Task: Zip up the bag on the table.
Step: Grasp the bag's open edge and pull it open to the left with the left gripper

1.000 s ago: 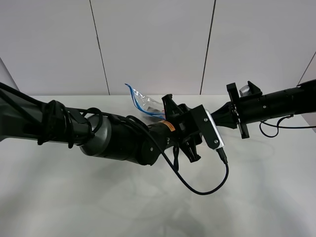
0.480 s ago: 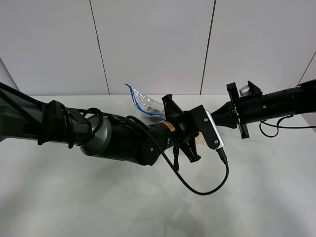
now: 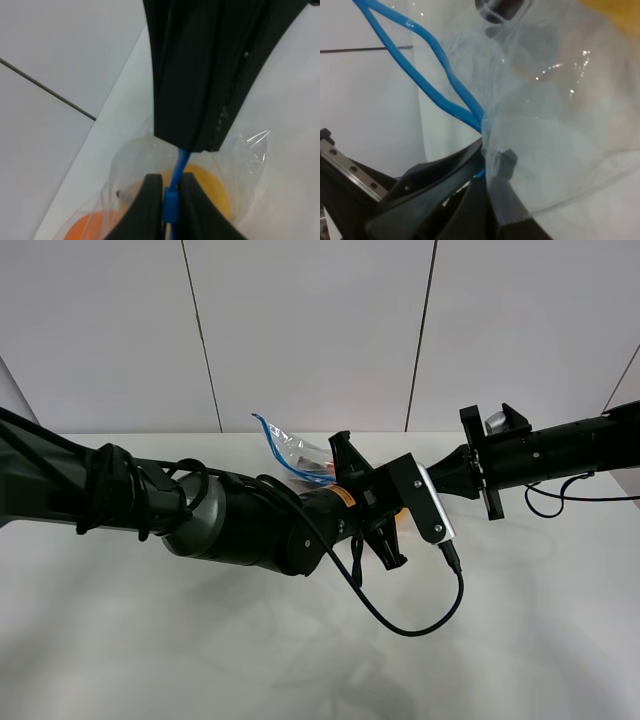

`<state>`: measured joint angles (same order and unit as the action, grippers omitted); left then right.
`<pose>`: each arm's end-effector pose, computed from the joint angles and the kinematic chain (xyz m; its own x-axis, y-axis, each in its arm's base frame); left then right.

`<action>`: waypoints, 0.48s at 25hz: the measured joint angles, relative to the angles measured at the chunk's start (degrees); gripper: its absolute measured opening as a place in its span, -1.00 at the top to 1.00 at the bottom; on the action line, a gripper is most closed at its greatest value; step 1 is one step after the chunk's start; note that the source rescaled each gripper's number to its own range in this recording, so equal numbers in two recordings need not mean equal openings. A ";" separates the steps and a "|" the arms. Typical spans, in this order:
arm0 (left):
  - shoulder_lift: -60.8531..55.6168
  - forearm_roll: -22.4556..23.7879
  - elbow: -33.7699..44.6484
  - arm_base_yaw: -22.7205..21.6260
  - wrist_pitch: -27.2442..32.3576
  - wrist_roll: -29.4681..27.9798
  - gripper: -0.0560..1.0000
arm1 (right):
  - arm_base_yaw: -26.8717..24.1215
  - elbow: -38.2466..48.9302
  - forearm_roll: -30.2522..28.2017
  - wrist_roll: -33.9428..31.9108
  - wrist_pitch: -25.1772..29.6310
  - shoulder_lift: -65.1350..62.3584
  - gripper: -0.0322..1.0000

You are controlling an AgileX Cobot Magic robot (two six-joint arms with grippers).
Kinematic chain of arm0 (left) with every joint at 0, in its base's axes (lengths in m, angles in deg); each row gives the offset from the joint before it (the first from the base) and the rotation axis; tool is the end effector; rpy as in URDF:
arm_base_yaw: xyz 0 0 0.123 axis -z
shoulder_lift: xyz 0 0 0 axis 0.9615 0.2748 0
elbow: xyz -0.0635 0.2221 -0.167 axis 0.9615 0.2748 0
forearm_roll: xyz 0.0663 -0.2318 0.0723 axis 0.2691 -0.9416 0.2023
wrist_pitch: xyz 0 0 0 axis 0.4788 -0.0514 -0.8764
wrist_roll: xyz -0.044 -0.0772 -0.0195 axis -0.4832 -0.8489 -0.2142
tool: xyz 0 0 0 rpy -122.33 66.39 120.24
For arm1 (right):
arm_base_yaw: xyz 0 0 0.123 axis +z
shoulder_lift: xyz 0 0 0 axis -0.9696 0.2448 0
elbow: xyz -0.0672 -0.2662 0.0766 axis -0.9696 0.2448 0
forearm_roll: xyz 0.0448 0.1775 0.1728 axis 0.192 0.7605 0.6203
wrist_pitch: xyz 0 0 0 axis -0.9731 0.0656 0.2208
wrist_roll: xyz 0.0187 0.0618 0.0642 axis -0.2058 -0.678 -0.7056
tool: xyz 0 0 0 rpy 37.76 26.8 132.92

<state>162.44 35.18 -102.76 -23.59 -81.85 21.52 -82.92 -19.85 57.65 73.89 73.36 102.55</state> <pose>0.2949 -0.3228 0.1493 0.2194 0.7174 -0.6612 0.6056 0.4312 0.6688 0.3462 0.0379 0.1730 -0.9736 0.2257 -0.0348 0.0737 0.4547 0.8876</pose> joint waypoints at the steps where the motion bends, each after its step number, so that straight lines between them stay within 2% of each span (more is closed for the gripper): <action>1: 0.00 0.00 0.00 0.00 -0.06 0.28 0.89 | -0.09 0.00 0.18 0.00 0.35 0.00 0.94; 6: 0.00 0.39 -0.08 0.11 -1.42 4.58 0.89 | -1.80 0.00 0.91 0.00 2.10 -0.02 0.94; 12: 0.00 1.78 -0.17 -2.28 -2.47 5.46 0.89 | -3.00 0.00 1.32 -0.05 1.87 -1.80 0.94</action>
<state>162.44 36.96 -102.93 -25.88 -84.32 26.98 -85.92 -19.85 58.97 73.84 75.23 100.75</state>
